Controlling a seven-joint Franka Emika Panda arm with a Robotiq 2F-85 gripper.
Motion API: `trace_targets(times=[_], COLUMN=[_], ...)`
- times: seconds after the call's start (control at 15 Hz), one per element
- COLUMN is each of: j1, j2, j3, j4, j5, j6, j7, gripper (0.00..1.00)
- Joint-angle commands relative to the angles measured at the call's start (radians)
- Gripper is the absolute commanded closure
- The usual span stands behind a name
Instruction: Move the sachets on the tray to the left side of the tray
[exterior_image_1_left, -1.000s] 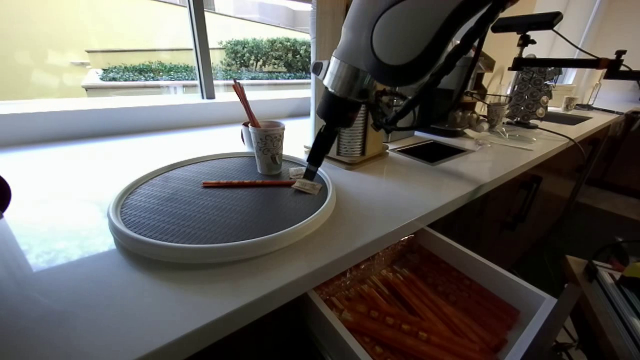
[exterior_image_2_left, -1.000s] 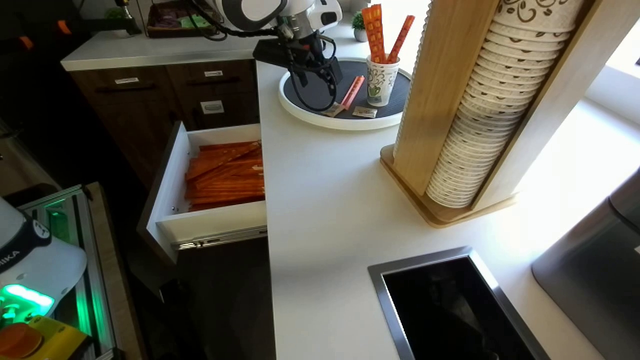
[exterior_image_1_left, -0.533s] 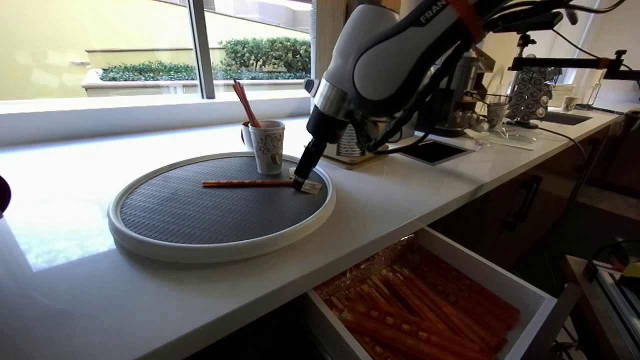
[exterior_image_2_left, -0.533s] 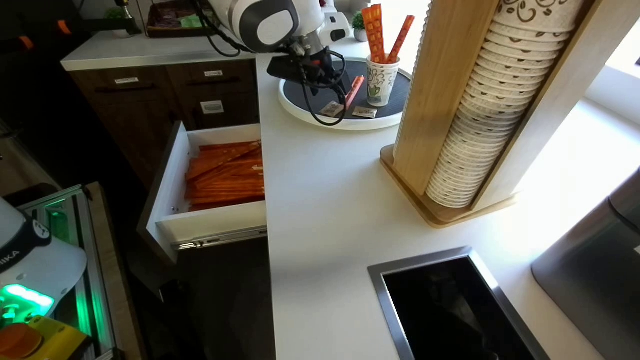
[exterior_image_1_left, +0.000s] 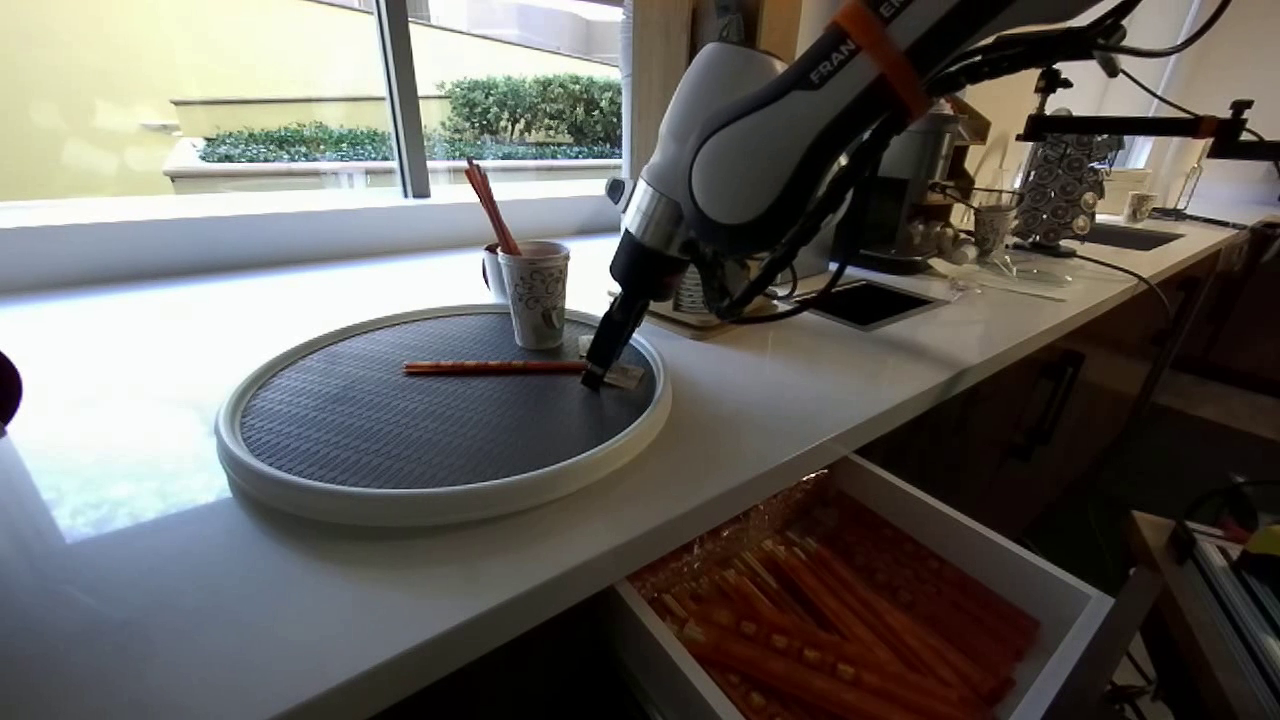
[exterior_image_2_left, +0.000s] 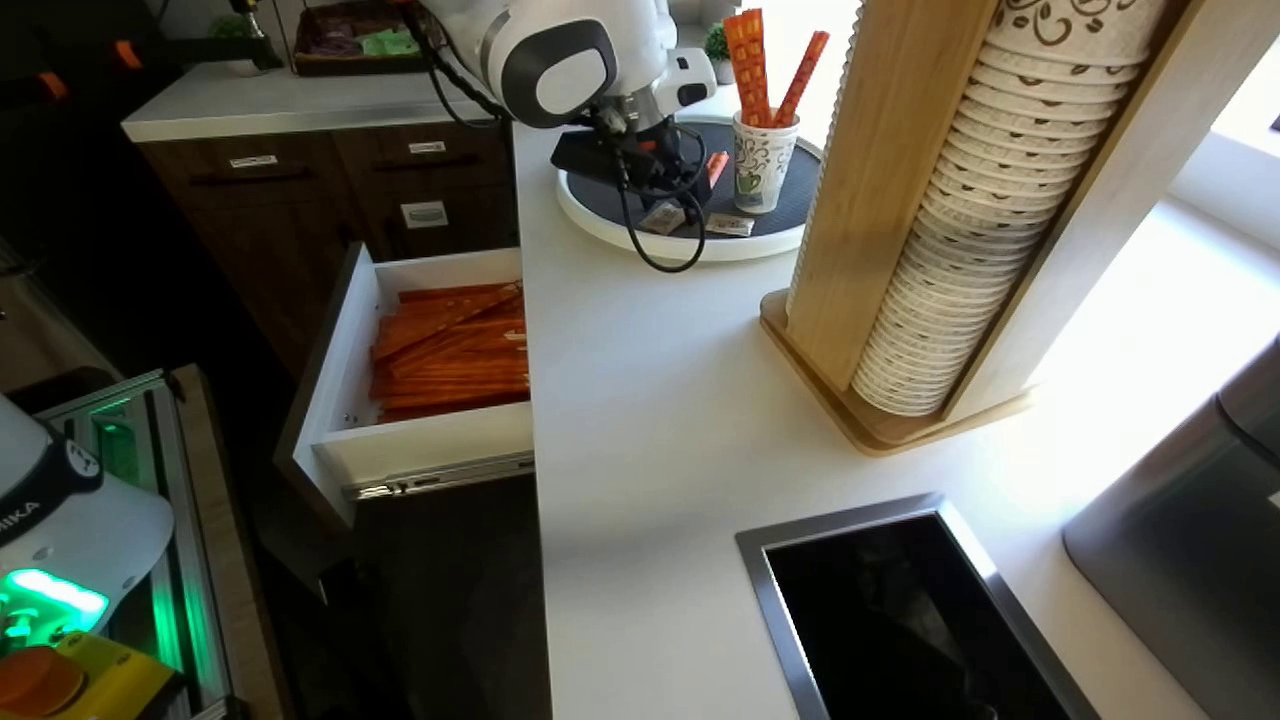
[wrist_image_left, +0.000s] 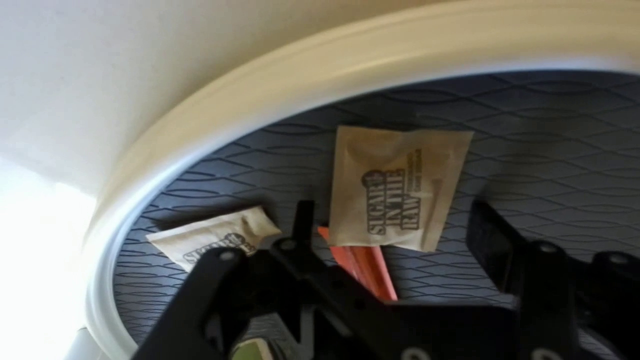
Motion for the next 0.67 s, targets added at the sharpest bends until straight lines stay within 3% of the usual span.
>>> trace_targets(times=[0.0, 0.27, 0.4, 0.6], j1=[-0.010, -0.006, -0.005, -0.007], j2=[0.022, 0.007, -0.002, -0.029], j3=[0.010, 0.003, 0.003, 0.013], j4=[0.018, 0.016, 0.014, 0.007], j5=[-0.024, -0.032, -0.033, -0.025], j6=[0.019, 0.013, 0.008, 0.005], j7=[0.023, 0.035, 0.041, 0.043], gripper=[0.45, 0.57, 0.68, 0.94])
